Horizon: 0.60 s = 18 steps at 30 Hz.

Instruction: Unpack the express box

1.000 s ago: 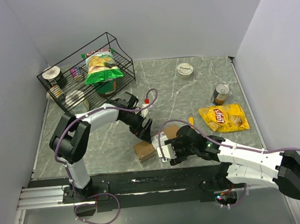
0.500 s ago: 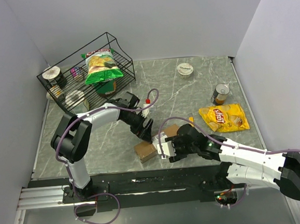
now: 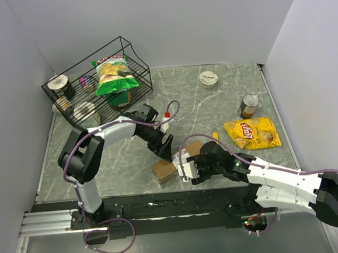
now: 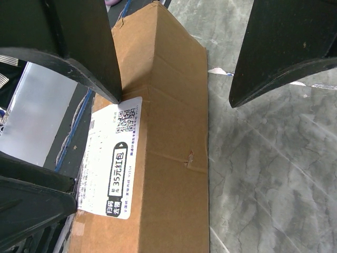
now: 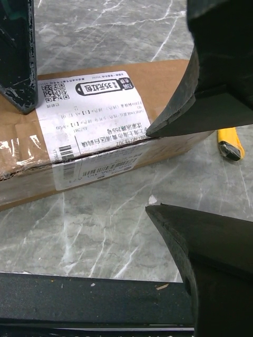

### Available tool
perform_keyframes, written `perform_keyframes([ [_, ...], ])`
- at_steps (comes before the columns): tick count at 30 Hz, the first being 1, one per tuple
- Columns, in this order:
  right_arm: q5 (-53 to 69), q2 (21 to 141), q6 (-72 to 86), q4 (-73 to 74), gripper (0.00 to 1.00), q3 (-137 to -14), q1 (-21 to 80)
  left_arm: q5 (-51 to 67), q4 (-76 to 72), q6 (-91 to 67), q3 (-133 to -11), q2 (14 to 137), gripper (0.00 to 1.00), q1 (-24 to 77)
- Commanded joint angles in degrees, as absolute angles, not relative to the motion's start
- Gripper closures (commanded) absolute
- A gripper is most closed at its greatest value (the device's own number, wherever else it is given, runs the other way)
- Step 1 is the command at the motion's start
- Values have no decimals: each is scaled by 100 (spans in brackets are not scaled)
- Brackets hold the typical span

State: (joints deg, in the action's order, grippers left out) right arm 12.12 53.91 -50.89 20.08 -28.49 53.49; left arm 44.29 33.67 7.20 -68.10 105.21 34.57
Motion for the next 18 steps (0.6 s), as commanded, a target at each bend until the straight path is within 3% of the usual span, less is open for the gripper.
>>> perform_keyframes([
  [1,1415,5291,-5098,2179,40,-2681,5396,3287,3085,1046,-6671,10863,13,3586],
  [18,1565,5203,-5256,2172,47,-2399,5396,3261,3182,1142,-6847,11013,15,3586],
])
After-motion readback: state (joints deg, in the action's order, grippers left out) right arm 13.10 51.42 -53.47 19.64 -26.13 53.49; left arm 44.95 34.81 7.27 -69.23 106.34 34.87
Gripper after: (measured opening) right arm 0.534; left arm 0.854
